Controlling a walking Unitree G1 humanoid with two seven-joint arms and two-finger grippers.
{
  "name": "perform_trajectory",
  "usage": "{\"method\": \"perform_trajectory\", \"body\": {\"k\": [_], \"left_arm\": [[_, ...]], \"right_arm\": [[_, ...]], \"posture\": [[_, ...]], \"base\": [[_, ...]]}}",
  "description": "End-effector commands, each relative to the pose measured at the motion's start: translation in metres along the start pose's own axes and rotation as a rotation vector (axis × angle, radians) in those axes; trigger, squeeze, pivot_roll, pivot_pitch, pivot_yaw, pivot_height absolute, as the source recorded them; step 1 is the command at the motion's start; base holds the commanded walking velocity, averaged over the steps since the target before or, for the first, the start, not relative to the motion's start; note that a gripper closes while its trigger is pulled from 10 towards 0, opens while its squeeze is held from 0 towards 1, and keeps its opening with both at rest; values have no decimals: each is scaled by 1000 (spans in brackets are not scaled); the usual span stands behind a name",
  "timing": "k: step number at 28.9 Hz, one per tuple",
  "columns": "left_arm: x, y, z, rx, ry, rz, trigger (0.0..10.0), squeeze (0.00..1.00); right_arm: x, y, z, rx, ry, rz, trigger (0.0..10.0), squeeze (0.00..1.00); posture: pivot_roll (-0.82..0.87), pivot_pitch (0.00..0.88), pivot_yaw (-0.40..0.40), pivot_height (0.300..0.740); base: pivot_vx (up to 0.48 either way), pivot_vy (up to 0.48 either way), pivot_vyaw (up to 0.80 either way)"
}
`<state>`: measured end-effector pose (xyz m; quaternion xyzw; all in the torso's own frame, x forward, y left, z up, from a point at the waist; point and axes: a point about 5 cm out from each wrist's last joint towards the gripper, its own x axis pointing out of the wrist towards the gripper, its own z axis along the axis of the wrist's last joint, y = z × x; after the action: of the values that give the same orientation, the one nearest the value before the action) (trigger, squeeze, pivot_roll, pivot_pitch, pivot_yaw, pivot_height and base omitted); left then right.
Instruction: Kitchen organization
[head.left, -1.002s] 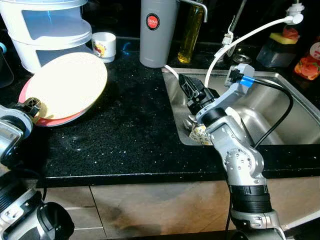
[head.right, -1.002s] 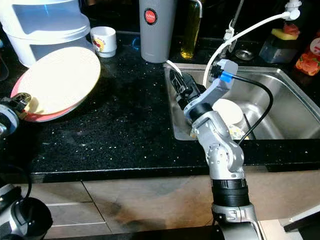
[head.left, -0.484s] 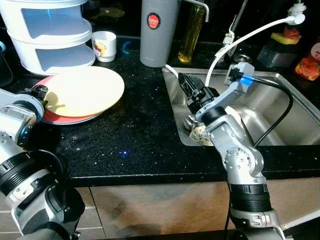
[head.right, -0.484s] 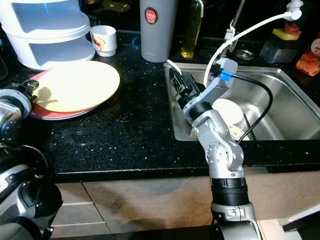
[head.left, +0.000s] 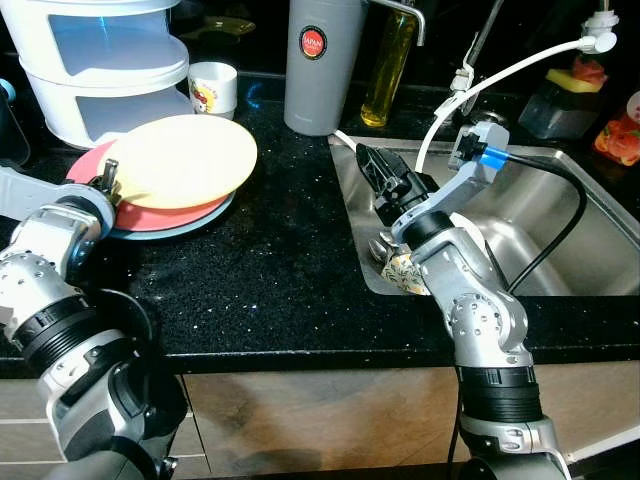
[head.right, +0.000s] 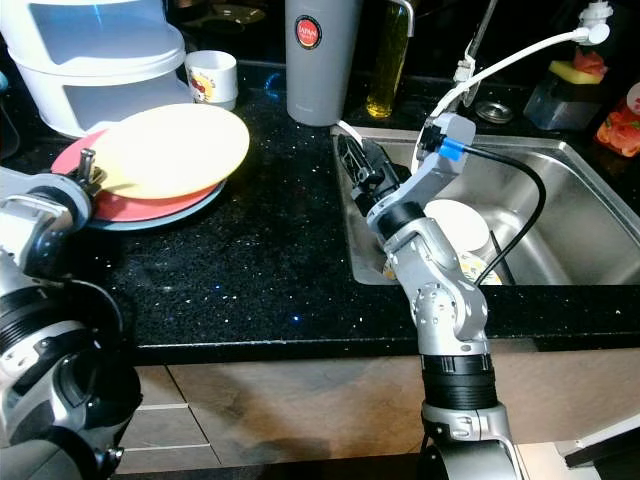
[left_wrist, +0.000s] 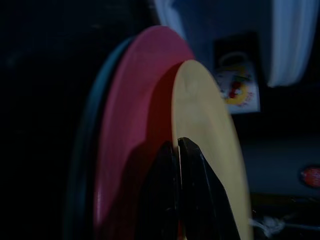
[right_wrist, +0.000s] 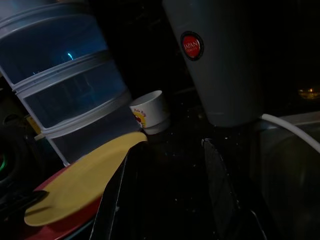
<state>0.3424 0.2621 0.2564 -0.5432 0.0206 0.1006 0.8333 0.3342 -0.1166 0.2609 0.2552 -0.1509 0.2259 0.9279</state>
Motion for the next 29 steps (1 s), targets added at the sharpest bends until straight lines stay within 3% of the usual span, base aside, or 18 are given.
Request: {"method": "perform_trajectory", "body": {"k": [1, 4, 5, 7, 12, 16, 22, 23, 29], "left_arm": [[-1, -8, -5, 1, 14, -58, 0, 0], [-11, -30, 0, 12, -31, -235, 0, 0], [-14, -36, 0, 31, -36, -278, 4392, 0], [-24, -51, -1, 29, -19, -405, 10000, 0], [-29, -57, -9, 53, 17, -485, 10000, 0], [-44, -66, -29, 173, 109, -702, 10000, 0], [-51, -70, -41, 194, 164, -779, 10000, 0], [-56, -74, -48, 212, 180, -833, 10000, 0], [-59, -84, -51, 221, 188, -925, 10000, 0]], "right_arm": [[0, -4, 2, 1, 2, -10, 10000, 0], [0, -3, 2, 2, -1, -10, 10000, 0], [0, -4, 2, 4, -2, -11, 10000, 0], [-1, -7, 6, 39, -17, -21, 10000, 0], [-2, -10, 11, 144, -38, -14, 10000, 0], [-9, -9, 34, 532, -131, 137, 10000, 0], [-14, -6, 35, 538, -114, 192, 10000, 0], [-19, -1, 38, 570, -116, 243, 10000, 0], [-22, 7, 32, 605, -74, 293, 10000, 0]], "posture": [[185, 66, -101, 740], [185, 66, -101, 740], [183, 67, -99, 740], [182, 68, -98, 740], [181, 67, -94, 740], [174, 63, -90, 740], [166, 58, -82, 740], [159, 56, -77, 740], [157, 45, -69, 740]], "base": [[0, 0, 0], [0, 0, 0], [0, 0, 0], [0, 0, 0], [0, 0, 0], [0, 0, 0], [0, 0, 0], [0, 0, 0], [0, 0, 0]]}}
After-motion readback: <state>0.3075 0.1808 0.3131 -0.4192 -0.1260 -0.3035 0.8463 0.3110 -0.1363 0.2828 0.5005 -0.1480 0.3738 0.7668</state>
